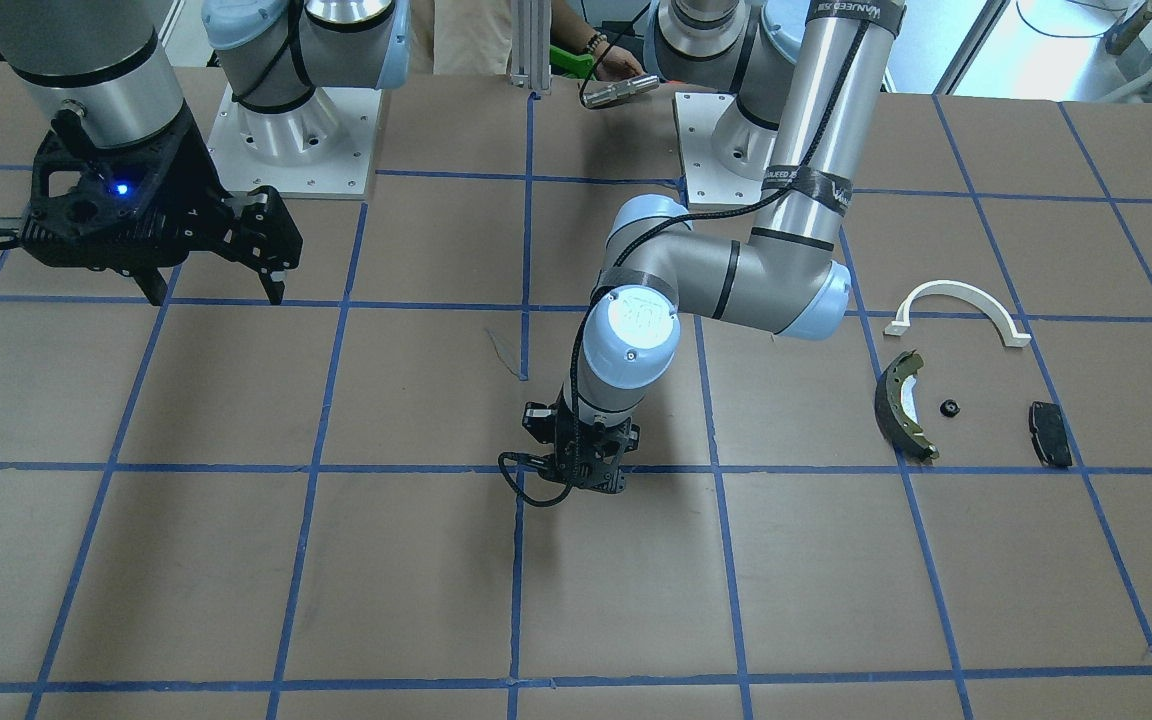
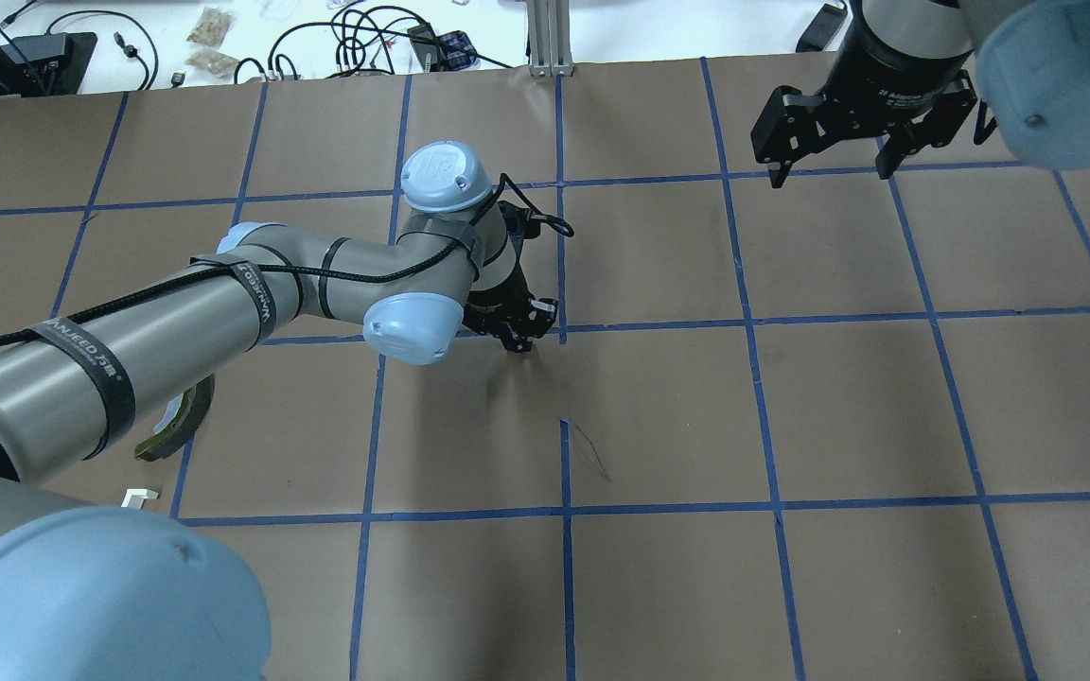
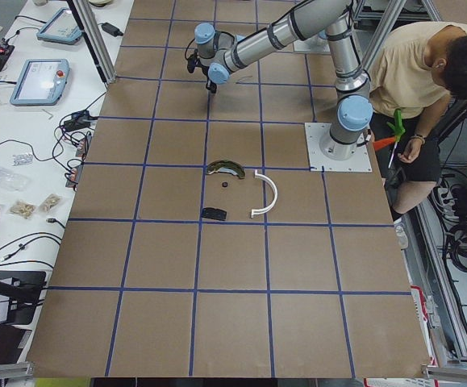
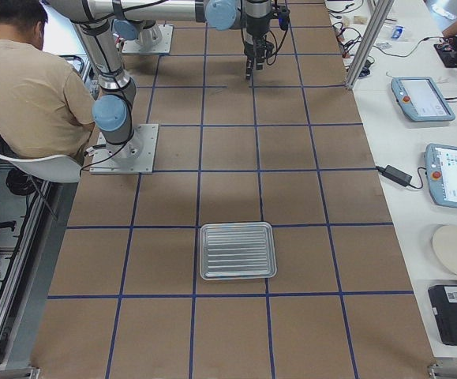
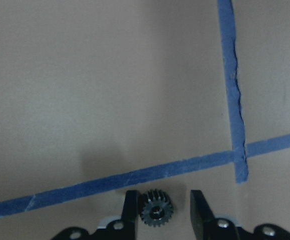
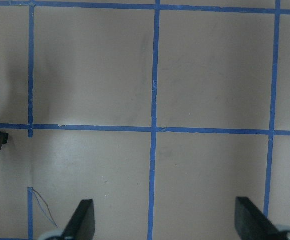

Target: Place bearing gear from tray to pile

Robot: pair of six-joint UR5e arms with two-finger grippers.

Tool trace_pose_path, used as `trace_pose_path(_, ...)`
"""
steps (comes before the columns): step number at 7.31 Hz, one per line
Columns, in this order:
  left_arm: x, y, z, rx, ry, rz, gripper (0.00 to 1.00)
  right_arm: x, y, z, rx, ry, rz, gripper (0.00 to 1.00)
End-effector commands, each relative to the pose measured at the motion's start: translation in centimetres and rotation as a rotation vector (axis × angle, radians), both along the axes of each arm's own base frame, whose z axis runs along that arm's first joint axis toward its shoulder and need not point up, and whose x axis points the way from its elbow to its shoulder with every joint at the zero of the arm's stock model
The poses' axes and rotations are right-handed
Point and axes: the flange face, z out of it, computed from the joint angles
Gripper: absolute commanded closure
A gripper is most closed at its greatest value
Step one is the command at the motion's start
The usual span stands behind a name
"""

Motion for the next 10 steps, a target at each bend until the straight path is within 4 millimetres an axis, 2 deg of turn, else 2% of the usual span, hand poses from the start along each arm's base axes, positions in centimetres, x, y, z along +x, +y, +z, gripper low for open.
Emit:
trace_pose_path(1, 0.5, -0.6, 2.0, -0.021, 0.007, 0.005, 1.00, 0.0, 0.0, -0.1, 0.001, -0.001, 0.003, 0.00)
trace_pose_path(2, 2.2, -2.0, 3.8, -0.016, 0.004, 0.032, 1.00, 0.0, 0.0, -0.1, 0.001, -0.001, 0.003, 0.00)
trace_pose_path(3, 6.7, -5.1, 7.0, 0.007, 0.001, 0.086, 1.00, 0.0, 0.0, -0.1, 0.001, 0.001, 0.003, 0.00)
trace_pose_path(4, 12.1, -7.8, 10.8, 0.043, -0.001, 0.122, 1.00, 0.0, 0.0, -0.1, 0.001, 0.002, 0.003, 0.00)
trace_pose_path(5, 17.6, -9.3, 13.9, 0.061, -0.006, 0.137, 1.00, 0.0, 0.0, -0.1, 0.001, 0.002, 0.003, 0.00)
trace_pose_path(6, 23.2, -10.0, 15.5, 0.064, -0.032, 0.144, 1.00, 0.0, 0.0, -0.1, 0.001, 0.004, 0.003, 0.00)
trace_pose_path(8, 35.7, -9.2, 14.6, 0.088, -0.021, 0.116, 1.00, -0.1, 0.0, -0.1, 0.003, 0.005, 0.003, 0.00)
trace_pose_path(9, 42.9, -7.4, 14.3, 0.138, -0.053, 0.107, 1.00, -0.1, 0.0, -0.1, 0.001, 0.005, 0.001, 0.00)
trace_pose_path(10, 48.6, -5.7, 14.0, 0.171, -0.105, 0.159, 1.00, 0.0, 0.0, 0.0, 0.000, 0.002, 0.000, 0.00)
